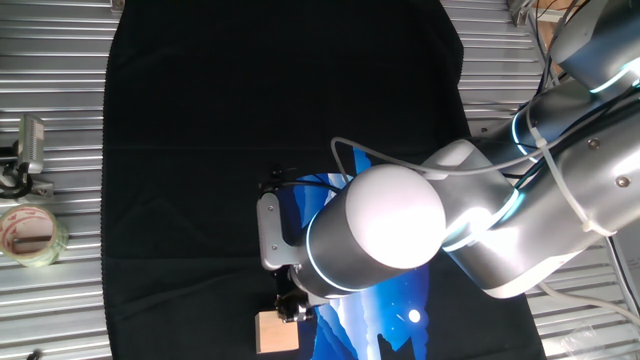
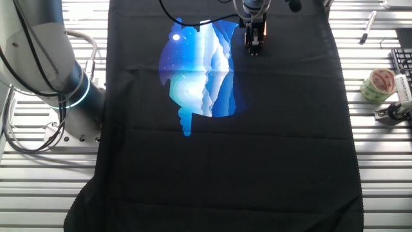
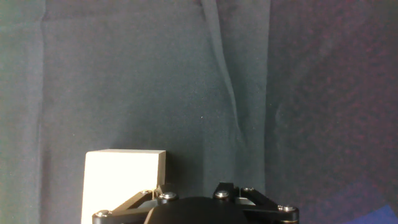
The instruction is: Approach and touch the side of the small block
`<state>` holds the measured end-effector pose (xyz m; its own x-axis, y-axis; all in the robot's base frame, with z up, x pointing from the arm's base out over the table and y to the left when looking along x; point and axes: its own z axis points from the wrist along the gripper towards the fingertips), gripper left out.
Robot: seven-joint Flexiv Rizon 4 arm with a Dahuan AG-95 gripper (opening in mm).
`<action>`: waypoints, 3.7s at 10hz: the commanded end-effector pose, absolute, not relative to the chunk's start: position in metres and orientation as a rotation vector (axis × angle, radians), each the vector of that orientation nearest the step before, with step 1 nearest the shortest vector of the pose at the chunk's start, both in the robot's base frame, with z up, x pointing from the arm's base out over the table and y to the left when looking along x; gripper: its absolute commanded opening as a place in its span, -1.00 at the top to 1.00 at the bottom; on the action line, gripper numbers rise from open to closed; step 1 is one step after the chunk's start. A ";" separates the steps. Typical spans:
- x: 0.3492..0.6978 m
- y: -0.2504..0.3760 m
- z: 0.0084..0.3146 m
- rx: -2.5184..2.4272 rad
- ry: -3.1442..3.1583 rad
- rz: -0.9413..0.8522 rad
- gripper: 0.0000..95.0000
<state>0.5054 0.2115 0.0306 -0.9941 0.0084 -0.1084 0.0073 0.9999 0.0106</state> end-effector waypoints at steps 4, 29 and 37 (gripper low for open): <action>0.505 0.211 0.030 0.019 3.034 0.016 1.00; 0.505 0.201 0.076 0.043 3.112 0.075 1.00; 0.503 0.201 0.078 0.028 3.107 0.091 1.00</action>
